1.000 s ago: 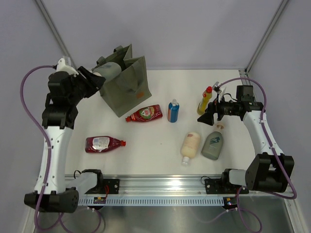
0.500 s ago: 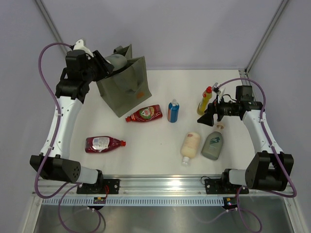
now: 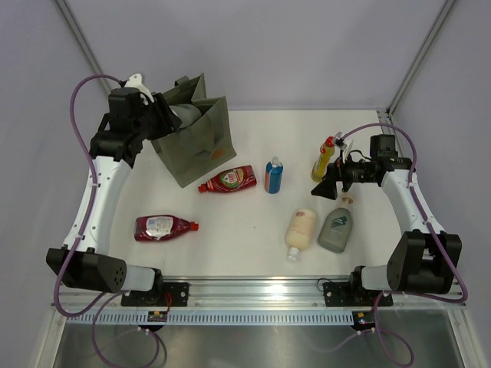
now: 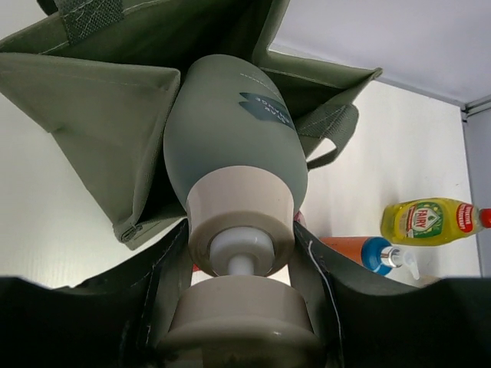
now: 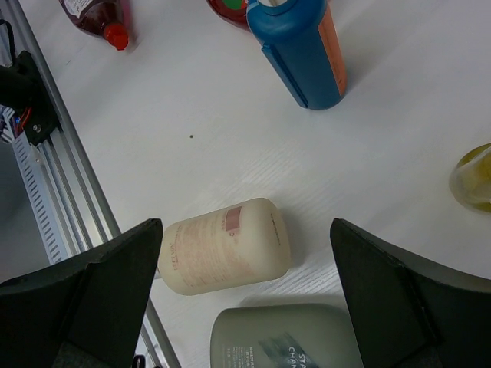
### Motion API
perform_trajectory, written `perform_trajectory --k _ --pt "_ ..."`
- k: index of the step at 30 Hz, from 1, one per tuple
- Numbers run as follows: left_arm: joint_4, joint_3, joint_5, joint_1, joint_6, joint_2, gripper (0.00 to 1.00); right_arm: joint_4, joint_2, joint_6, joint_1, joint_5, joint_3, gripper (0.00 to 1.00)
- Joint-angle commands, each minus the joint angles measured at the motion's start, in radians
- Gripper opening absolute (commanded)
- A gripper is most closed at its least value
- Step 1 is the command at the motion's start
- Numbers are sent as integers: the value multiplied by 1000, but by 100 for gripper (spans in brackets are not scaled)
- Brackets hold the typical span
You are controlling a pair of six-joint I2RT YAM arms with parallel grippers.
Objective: Place the personal care products into the canvas bag
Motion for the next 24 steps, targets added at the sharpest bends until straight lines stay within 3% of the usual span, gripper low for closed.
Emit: perform_trajectory --k 1,6,17,24 --pt "164 76 15 3 54 -13 0 -18 0 -32 1 -25 42 100" --pt "113 174 71 -2 77 147 0 -25 -12 -47 -1 -36 37 99" --pt "64 360 -9 -85 169 392 0 -39 -7 -55 -1 -25 45 99" --pt "21 367 -11 -89 198 464 29 -51 -4 -70 -1 -28 45 100"
